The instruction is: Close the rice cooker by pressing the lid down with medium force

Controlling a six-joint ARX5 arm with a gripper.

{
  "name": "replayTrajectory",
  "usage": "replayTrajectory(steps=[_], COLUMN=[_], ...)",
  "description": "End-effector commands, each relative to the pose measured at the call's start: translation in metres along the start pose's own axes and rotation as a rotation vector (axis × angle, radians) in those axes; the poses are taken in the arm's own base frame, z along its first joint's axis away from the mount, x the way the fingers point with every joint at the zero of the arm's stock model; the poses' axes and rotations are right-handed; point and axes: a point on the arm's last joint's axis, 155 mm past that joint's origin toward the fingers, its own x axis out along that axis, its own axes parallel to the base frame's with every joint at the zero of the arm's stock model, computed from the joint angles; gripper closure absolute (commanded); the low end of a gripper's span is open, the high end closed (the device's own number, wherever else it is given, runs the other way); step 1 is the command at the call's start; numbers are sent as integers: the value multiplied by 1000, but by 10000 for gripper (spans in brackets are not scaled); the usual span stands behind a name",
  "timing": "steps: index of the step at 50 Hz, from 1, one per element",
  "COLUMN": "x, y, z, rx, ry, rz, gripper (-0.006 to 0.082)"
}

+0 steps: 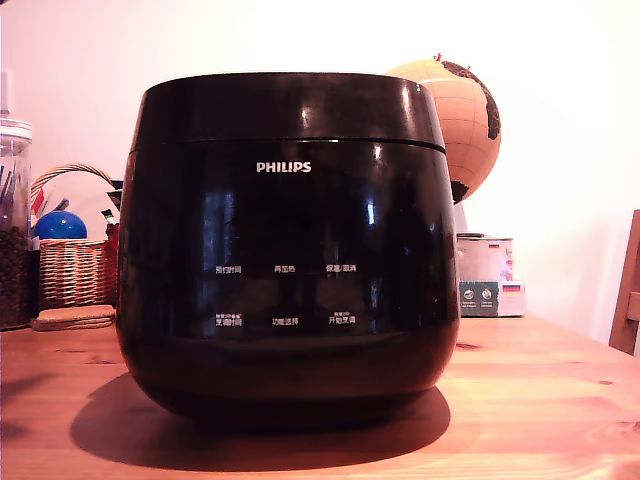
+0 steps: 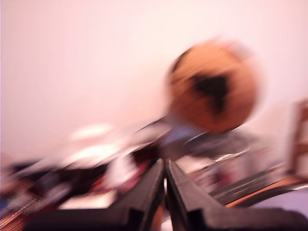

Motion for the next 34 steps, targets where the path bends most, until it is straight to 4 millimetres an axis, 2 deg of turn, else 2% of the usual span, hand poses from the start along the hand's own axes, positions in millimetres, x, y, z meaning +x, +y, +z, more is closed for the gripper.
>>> replayTrajectory(steps=[1, 9, 18, 25, 34], x=[-3, -5, -9, -11, -11], y=[15, 49, 77, 87, 87], z=[-4, -12, -18, -19, -19], rx=[8, 16, 20, 21, 21], ry=[8, 36, 60, 61, 61], rz=[39, 130, 204, 230, 231], gripper=[791, 791, 791, 791, 791])
